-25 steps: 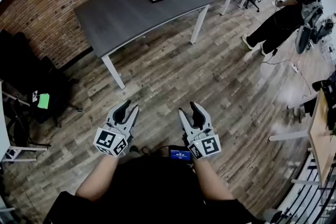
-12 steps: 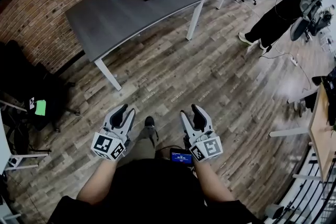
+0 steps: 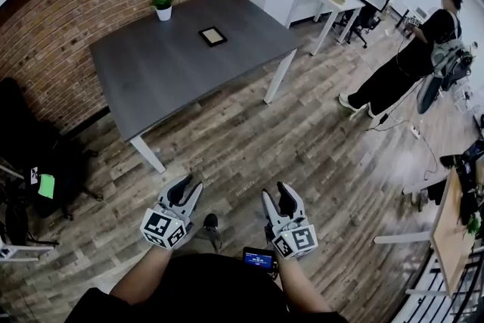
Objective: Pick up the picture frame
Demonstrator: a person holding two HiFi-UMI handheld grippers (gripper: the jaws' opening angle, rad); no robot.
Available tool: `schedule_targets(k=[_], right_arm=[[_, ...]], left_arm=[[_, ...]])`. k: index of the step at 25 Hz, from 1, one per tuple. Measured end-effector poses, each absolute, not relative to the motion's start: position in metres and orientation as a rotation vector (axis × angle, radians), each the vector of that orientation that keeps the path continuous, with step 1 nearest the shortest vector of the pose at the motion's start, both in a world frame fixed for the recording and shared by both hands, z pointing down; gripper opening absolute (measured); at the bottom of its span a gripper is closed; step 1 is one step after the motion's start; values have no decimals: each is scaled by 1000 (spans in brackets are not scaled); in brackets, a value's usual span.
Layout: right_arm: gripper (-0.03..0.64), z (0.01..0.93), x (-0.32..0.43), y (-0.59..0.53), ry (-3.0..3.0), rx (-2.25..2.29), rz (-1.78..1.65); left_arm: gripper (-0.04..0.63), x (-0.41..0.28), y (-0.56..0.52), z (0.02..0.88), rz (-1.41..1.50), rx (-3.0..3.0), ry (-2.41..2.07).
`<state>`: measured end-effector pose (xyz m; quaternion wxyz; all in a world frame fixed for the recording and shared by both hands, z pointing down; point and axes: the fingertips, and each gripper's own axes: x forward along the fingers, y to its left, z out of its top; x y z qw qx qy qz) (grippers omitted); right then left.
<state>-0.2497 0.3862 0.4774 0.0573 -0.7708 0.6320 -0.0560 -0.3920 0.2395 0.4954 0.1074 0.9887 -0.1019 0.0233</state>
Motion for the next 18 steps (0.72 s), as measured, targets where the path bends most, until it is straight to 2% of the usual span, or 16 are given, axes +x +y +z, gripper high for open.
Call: schedule_targets(k=[11,18], right_arm=[[198,439,-158,253,1950,-2341,-110],[198,452,-95,217,1959,-2343,-150]], left_arm=[[113,-293,99,470,2,2920,-312],[114,-236,51,485,-2,2888,-344]])
